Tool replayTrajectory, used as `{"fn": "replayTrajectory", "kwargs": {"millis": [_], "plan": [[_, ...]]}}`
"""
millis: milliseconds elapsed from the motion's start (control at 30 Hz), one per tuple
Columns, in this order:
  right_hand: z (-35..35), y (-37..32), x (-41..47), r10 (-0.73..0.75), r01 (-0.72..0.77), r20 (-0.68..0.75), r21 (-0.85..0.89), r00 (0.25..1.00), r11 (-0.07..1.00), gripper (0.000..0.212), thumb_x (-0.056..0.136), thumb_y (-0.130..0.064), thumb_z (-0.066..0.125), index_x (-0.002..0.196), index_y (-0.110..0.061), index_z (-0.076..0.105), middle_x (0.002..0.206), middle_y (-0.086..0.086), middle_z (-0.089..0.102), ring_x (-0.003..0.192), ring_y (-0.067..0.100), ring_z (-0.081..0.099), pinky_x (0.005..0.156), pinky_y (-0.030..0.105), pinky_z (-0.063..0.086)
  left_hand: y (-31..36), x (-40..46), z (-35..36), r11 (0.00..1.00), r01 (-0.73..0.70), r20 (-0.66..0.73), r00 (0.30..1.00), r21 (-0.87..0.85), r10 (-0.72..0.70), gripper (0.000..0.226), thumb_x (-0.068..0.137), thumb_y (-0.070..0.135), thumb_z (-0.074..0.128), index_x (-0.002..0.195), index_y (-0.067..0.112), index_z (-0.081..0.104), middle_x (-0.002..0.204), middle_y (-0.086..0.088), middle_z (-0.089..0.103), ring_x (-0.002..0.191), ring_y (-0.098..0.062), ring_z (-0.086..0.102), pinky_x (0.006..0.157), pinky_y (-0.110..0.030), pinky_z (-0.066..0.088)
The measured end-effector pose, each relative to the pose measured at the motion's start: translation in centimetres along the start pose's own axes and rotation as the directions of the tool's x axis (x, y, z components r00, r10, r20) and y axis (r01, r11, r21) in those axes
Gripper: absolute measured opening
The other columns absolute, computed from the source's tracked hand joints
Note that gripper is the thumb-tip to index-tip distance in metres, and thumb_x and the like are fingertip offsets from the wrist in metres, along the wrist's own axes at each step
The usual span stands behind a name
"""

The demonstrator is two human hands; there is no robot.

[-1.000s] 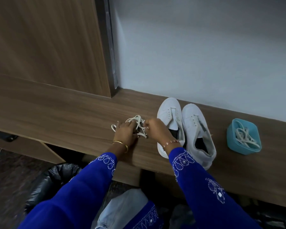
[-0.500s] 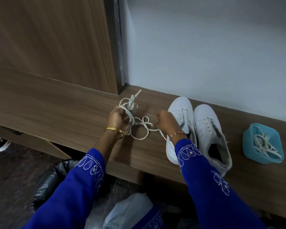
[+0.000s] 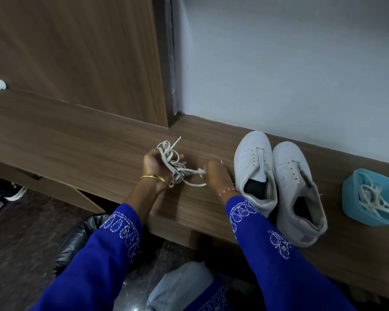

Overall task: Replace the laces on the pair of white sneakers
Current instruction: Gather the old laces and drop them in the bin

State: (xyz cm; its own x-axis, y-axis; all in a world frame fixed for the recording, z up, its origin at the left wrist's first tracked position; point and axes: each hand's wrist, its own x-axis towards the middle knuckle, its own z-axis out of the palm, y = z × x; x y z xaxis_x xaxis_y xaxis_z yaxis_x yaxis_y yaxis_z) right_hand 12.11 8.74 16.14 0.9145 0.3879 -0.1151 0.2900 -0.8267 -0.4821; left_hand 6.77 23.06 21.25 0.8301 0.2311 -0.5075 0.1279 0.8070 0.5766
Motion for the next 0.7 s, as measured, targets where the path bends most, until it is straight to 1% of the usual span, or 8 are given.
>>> {"fn": "replayTrajectory", "kwargs": {"millis": [100, 167, 233, 300, 400, 533, 600, 700], "plan": [[-1.3, 0.2, 0.8, 0.261, -0.196, -0.046, 0.541, 0.964, 0.818, 0.019, 0.088, -0.001, 0.051, 0.073, 0.000, 0.063, 0.071, 0.015, 0.064, 0.062, 0.022, 0.057, 0.051, 0.027, 0.044, 0.3, 0.5, -1.0, 1.000, 0.020, -0.012, 1.000, -0.002, -0.020, 0.017, 0.070, 0.018, 0.039, 0.075, 0.013, 0.054, 0.053, -0.003, 0.050, 0.050, -0.020, 0.053, 0.078, -0.040, 0.046], [-2.9, 0.0, 1.3, 0.363, -0.251, 0.098, 0.881, 0.927, 0.402, 0.029, 0.089, 0.009, 0.039, 0.070, -0.004, 0.057, 0.066, 0.012, 0.057, 0.055, 0.021, 0.055, 0.041, 0.022, 0.044, 0.4, 0.5, -1.5, 1.000, 0.028, -0.018, 0.999, -0.001, -0.028, 0.015, 0.063, 0.020, 0.040, 0.068, 0.014, 0.053, 0.057, -0.002, 0.050, 0.054, -0.018, 0.052, 0.075, -0.042, 0.050], [-4.8, -0.3, 1.7, 0.373, -0.250, 0.254, 0.966, 0.892, -0.061, 0.032, 0.091, 0.012, 0.033, 0.071, -0.003, 0.052, 0.072, 0.013, 0.054, 0.062, 0.022, 0.054, 0.038, 0.019, 0.045, 0.4, 0.4, -1.7, 0.999, 0.028, -0.024, 0.999, -0.040, -0.028, 0.013, 0.060, 0.021, 0.039, 0.058, 0.013, 0.049, 0.053, -0.003, 0.052, 0.054, -0.020, 0.054, 0.081, -0.049, 0.046], [-6.6, -0.3, 2.2, 0.356, -0.224, 0.315, 0.935, 0.880, -0.273, 0.030, 0.094, 0.008, 0.030, 0.074, -0.002, 0.049, 0.078, 0.015, 0.052, 0.067, 0.023, 0.052, 0.038, 0.016, 0.044, 0.2, 0.4, -2.0, 0.996, 0.028, -0.036, 0.999, -0.084, -0.031, 0.013, 0.059, 0.019, 0.036, 0.059, 0.012, 0.047, 0.057, -0.007, 0.057, 0.061, -0.025, 0.058, 0.085, -0.053, 0.045], [-9.1, 0.1, 2.9, 0.342, -0.149, 0.294, 0.908, 0.893, -0.391, 0.028, 0.096, 0.005, 0.027, 0.077, -0.002, 0.047, 0.079, 0.016, 0.052, 0.065, 0.024, 0.055, 0.036, 0.015, 0.042, -0.1, 0.5, -2.0, 0.992, 0.035, -0.083, 0.996, -0.119, -0.045, 0.022, 0.058, 0.018, 0.036, 0.067, 0.008, 0.054, 0.074, -0.013, 0.061, 0.077, -0.028, 0.057, 0.075, -0.054, 0.050], [-13.0, 0.4, 3.1, 0.363, -0.005, 0.198, 0.883, 0.911, -0.470, 0.027, 0.101, -0.005, 0.026, 0.080, -0.003, 0.043, 0.077, 0.018, 0.054, 0.054, 0.020, 0.059, 0.036, 0.016, 0.042, -0.6, 1.0, -1.2, 0.995, -0.017, -0.228, 0.974, -0.101, -0.006, 0.014, 0.068, 0.017, 0.036, 0.064, 0.010, 0.046, 0.064, -0.010, 0.051, 0.061, -0.021, 0.047, 0.071, -0.039, 0.046], [-15.0, 0.9, 3.0, 0.386, 0.039, 0.144, 0.902, 0.911, -0.430, 0.031, 0.101, -0.006, 0.025, 0.076, -0.003, 0.043, 0.066, 0.017, 0.055, 0.046, 0.017, 0.058, 0.036, 0.015, 0.040, -0.9, 1.4, -1.3, 0.999, -0.025, -0.288, 0.958, -0.031, 0.015, 0.022, 0.081, 0.021, 0.032, 0.060, 0.016, 0.037, 0.049, -0.003, 0.043, 0.051, -0.018, 0.039, 0.060, -0.030, 0.043], [-17.1, 1.1, 2.2, 0.336, -0.038, 0.106, 0.978, 0.936, -0.204, 0.029, 0.095, 0.003, 0.028, 0.072, -0.005, 0.044, 0.060, 0.012, 0.053, 0.039, 0.013, 0.055, 0.039, 0.016, 0.038, -1.1, 1.4, -1.5, 0.995, 0.018, -0.334, 0.942, 0.098, 0.016, 0.032, 0.089, 0.029, 0.033, 0.059, 0.017, 0.035, 0.039, 0.002, 0.040, 0.044, -0.017, 0.037, 0.055, -0.027, 0.040]]}}
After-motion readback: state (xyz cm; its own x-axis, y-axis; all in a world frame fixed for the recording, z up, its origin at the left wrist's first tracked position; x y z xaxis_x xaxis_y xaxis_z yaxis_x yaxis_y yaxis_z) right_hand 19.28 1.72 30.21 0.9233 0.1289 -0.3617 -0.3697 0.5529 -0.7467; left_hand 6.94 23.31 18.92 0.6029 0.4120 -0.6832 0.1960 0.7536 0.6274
